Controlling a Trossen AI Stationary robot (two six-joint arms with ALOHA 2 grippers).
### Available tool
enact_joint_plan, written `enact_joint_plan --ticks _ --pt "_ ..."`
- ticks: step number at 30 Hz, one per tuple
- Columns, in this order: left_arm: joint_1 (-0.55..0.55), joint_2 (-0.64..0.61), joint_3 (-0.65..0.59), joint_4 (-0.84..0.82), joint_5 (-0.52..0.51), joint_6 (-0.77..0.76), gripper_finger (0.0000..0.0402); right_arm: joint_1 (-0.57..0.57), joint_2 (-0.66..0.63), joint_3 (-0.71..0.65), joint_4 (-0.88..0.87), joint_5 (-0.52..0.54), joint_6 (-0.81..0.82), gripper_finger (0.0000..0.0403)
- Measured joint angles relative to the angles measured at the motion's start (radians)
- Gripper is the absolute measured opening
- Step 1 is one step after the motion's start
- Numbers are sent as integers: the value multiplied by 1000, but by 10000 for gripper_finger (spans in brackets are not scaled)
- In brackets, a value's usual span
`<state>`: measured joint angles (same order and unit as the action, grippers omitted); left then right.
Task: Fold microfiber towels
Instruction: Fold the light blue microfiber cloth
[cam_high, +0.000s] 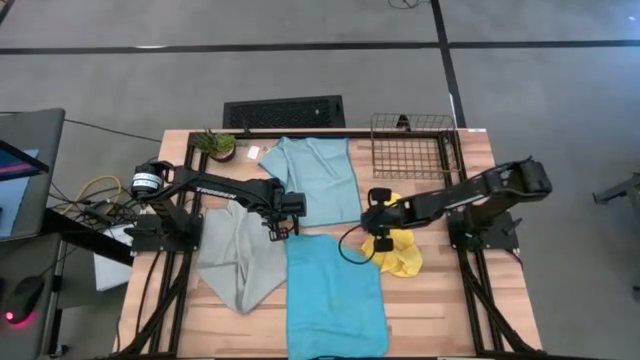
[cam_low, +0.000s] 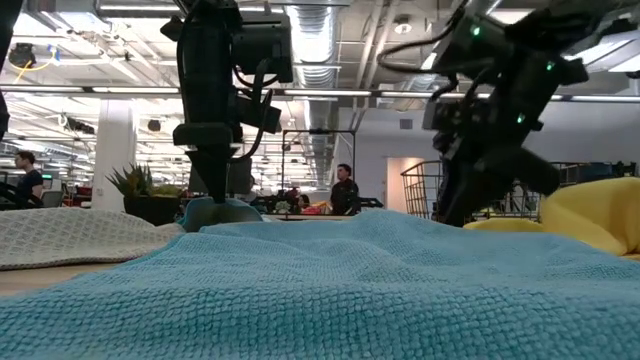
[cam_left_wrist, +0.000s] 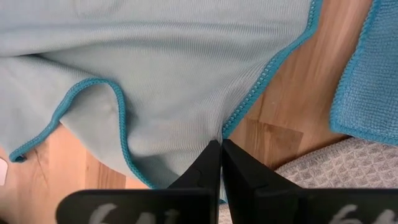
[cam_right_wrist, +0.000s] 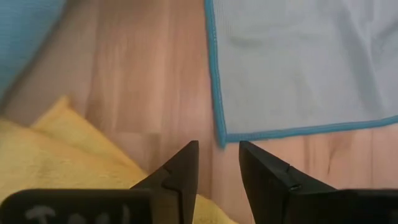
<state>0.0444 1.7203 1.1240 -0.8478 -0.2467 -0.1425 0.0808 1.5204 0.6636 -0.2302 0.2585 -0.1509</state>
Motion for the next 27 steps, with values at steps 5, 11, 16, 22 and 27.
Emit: enact_joint_plan --ticks 5,11,16,22,27 --pt "0 0 0 0 0 0 0 -2 60 0 71 4 -17 141" --pt "0 0 0 0 2 0 0 -25 107 1 113 5 -34 137" --pt "0 0 0 0 7 0 0 -48 119 6 124 1 -41 133" --pt "0 0 0 0 7 0 0 -70 119 5 123 34 -41 132" --pt "0 0 0 0 7 0 0 -82 120 5 119 32 -41 132"
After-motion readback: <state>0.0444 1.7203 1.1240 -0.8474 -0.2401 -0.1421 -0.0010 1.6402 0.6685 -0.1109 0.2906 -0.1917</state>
